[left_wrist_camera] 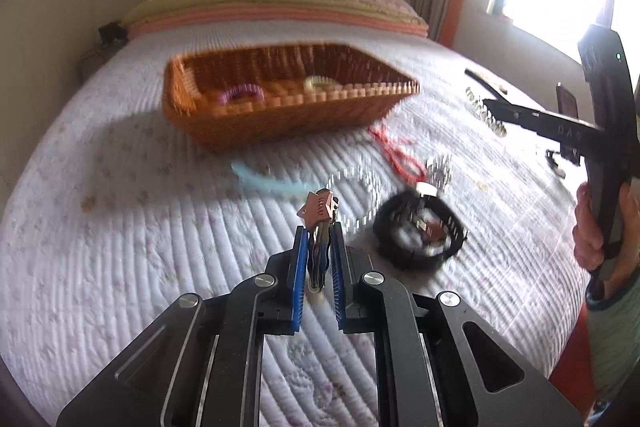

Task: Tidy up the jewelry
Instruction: 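Carry keys and bead bracelet into the basket and release both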

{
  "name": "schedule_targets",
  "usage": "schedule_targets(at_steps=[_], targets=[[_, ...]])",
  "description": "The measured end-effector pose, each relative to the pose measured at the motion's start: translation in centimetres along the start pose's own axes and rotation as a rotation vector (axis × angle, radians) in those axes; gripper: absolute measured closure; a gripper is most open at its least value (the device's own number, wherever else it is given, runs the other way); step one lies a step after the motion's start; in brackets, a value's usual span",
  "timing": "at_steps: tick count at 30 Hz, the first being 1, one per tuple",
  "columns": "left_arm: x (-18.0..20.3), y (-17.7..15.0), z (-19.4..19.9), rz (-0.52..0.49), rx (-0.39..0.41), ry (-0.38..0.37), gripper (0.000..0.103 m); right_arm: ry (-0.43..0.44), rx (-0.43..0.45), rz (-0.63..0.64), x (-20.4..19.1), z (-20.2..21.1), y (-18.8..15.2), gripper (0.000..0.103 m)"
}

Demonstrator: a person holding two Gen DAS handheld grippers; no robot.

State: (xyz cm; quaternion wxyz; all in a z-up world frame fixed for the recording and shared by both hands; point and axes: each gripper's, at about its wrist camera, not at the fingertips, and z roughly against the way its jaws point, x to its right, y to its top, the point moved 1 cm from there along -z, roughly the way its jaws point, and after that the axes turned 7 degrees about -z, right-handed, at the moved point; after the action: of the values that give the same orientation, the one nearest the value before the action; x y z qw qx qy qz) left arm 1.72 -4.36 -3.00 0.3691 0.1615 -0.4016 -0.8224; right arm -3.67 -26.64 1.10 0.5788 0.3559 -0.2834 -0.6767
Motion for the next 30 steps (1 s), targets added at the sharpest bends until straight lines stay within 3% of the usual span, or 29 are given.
schedule_targets(at_steps=[5,8,14,20,25,30], targets=[[-1.2,5.6,2.2,0.007,0.115,0.042,0.093,0.001,0.098,0.000,-2.1,1.1,4.0,0.095],[-2.2,9.0,1.5,0.018,0.145,0.039,0.093,0.019,0.105,0.015,-3.5,-0.2,7.2,0.095],[-4.1,12.9,-4.9,0.011,0.080,0.107,0.093,0.025,0.048,0.014,-4.5,-7.1,10.8,0.095],[-5.7,13.0,-10.5,0.070,-0.012,0.094,0.093,-0.012,-0.078,-0.031,-2.8,-14.5,11.4,0.095],[-6.0,11.7,-12.8,0.071,-0.079,0.109,0.093,-0.063,-0.127,-0.019,-2.0,-17.0,10.2,0.095],[-5.7,11.4,-13.1,0.065,-0.099,0.107,0.092,-0.040,-0.146,-0.023,-1.6,-17.6,9.2,0.094]])
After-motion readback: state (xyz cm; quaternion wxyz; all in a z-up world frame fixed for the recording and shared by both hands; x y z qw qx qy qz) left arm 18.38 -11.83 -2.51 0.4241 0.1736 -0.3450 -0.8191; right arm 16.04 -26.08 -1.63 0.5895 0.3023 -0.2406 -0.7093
